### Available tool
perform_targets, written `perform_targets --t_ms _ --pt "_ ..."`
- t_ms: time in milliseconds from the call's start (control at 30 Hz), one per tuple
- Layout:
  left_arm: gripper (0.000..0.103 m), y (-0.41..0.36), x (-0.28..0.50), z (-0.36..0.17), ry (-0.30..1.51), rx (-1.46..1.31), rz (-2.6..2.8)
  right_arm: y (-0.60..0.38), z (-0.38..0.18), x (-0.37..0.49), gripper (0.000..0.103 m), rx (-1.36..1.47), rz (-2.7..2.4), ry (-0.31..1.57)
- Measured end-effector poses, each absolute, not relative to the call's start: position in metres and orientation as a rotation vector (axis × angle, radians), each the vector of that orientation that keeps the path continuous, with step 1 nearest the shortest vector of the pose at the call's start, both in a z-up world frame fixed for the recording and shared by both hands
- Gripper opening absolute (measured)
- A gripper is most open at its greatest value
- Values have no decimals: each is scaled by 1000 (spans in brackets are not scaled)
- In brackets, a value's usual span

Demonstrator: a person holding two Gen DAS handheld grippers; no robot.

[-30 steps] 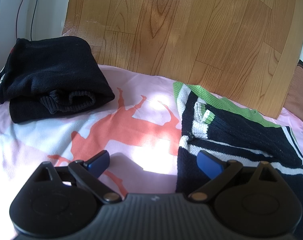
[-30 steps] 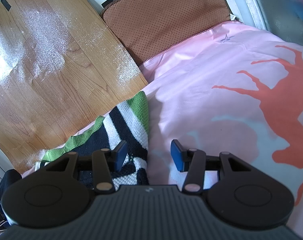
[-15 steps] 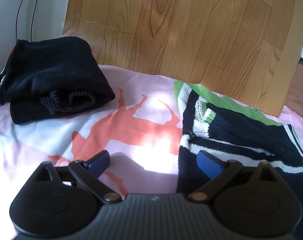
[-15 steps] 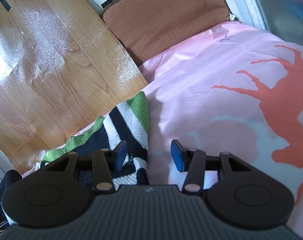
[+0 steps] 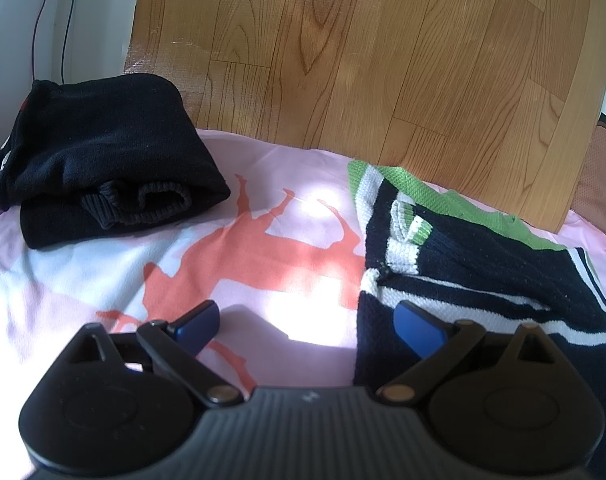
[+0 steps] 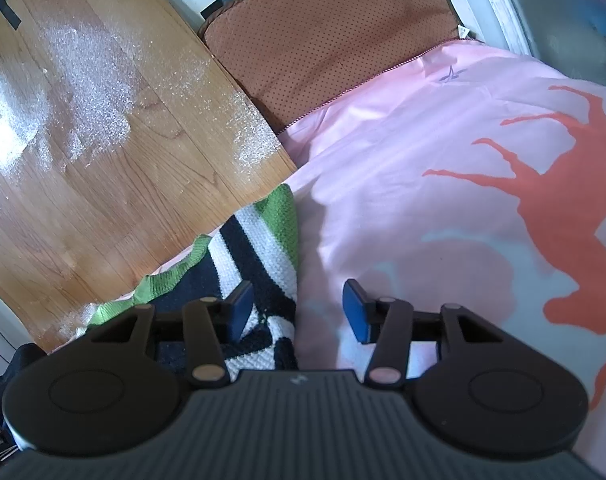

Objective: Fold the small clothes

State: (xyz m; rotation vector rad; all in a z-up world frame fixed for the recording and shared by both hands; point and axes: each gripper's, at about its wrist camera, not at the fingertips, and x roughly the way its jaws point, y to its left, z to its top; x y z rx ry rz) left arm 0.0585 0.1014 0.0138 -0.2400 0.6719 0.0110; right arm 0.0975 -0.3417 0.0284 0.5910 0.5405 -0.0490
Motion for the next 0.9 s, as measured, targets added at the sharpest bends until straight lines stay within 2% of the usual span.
perform_targets --t_ms 167,367,633,767,900 --pt "97 114 39 18 669 -273 -54 -344 28 97 54 606 -45 537" --pt "99 154 -46 35 627 -345 -135 -344 29 97 57 611 -30 532" --pt "99 152 -129 42 720 -322 -284 -343 35 83 56 609 -10 557" --pt "98 137 -136 38 826 -270 -317 -333 46 44 46 525 107 606" --pt "91 126 -137 32 943 -249 -367 -328 51 -14 29 447 222 691"
